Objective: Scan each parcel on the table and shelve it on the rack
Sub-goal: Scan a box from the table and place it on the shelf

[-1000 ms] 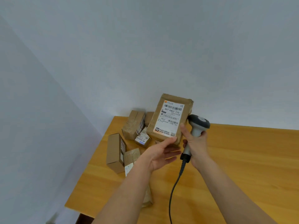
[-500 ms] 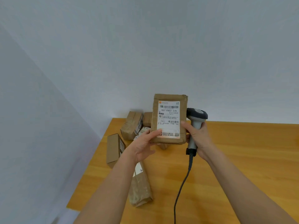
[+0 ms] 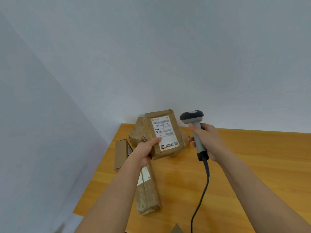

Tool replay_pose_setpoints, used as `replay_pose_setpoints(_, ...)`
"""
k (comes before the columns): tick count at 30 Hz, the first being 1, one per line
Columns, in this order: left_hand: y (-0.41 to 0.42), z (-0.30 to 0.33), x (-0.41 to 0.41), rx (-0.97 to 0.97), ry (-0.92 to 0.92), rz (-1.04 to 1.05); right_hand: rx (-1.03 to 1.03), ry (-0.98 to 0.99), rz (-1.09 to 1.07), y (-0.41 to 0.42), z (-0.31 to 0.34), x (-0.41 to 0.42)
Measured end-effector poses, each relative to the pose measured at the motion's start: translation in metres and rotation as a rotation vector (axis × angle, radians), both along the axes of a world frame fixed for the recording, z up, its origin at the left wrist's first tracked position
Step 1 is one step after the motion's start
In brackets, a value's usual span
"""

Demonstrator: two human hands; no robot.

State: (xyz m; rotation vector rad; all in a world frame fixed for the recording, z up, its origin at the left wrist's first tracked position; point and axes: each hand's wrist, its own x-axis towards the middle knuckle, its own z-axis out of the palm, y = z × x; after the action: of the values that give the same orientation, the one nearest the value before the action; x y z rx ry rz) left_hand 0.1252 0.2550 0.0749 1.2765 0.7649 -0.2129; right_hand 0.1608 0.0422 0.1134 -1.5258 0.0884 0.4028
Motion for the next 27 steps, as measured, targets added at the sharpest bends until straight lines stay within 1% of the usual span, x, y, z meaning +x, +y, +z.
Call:
replay_pose_setpoints(3, 0.004, -0.006, 0.0, -0.007, 0.037, 0.087, 0.089, 0.033, 0.113, -0.003, 0.016, -0.003)
replay_pose_setpoints(7, 0.008, -0.012, 0.0, -0.019, 0.081, 0.15, 0.136, 0.074, 0.207, -0.008, 0.036, -0.006)
replay_pose_setpoints(16, 0.013, -0.017, -0.003, -0.039, 0.098, 0.184, 0.135, 0.093, 0.257, -0.019, 0.067, -0.014)
replay_pose_setpoints(27, 0.017, -0.018, -0.017, -0.036, 0.085, 0.192, 0.125, 0.074, 0.268, -0.014, 0.082, -0.037)
